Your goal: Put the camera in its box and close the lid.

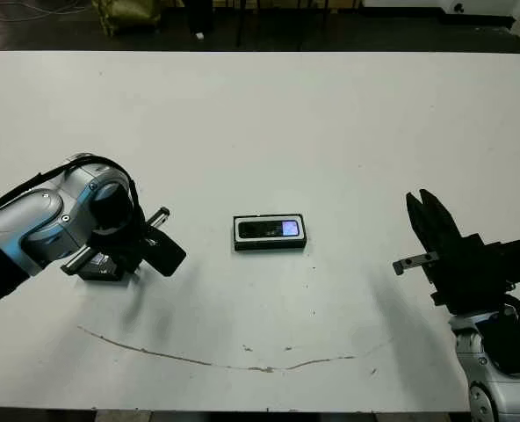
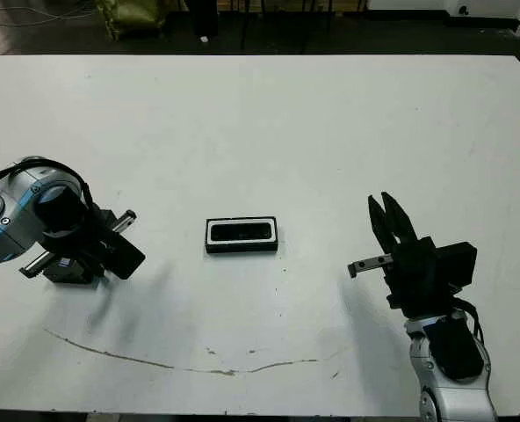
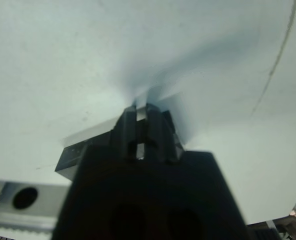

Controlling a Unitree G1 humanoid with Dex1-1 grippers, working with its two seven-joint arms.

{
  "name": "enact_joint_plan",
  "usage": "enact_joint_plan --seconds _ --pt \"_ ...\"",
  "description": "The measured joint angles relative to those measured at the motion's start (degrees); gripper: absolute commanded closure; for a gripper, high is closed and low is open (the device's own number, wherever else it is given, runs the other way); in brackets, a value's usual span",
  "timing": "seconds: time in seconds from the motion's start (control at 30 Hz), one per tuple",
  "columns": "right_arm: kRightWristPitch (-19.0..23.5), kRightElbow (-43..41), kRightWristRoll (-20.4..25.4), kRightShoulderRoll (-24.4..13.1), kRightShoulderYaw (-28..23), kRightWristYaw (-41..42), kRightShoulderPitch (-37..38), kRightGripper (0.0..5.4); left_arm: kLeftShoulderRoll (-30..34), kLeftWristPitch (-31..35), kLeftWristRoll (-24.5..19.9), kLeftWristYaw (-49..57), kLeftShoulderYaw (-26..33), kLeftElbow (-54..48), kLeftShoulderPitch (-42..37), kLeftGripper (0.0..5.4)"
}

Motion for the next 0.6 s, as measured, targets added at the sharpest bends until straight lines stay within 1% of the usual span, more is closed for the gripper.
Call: enact_joint_plan --seconds 0.13,0.23,0.3,0.4,0.47,0.53,0.6 --pt "0.00 0.20 0.16 0.00 0.00 0.22 -0.01 5.38 0.02 -0.46 -0.31 0.00 1.04 0.04 0.61 5.40" --pt "0.01 0.14 0.13 0.01 0.05 0.21 -0.03 5.38 -0.05 0.79 -2.37 -0.01 3.66 -0.56 2.19 5.40" --pt "0.02 0.13 0.16 0.01 0.15 0.25 -0.09 5.38 -0.26 2.23 -5.10 0.11 7.26 -1.58 3.19 5.40" --pt "0.01 0.20 0.33 0.01 0.31 0.38 -0.15 5.38 -0.79 4.84 -10.70 1.38 13.37 -2.40 4.66 5.40" --pt "0.01 0.30 0.67 0.01 0.40 0.64 -0.22 5.38 -1.12 6.33 -13.33 2.37 16.38 -3.29 5.40 5.40" --pt "0.03 0.28 0.69 0.01 0.48 0.73 -0.26 5.38 -1.29 8.65 -15.39 3.56 19.08 -5.28 6.32 5.40" --pt "0.15 0.20 0.64 0.00 0.59 0.72 -0.30 5.38 -1.31 12.49 -18.03 5.07 22.47 -8.61 7.45 5.40"
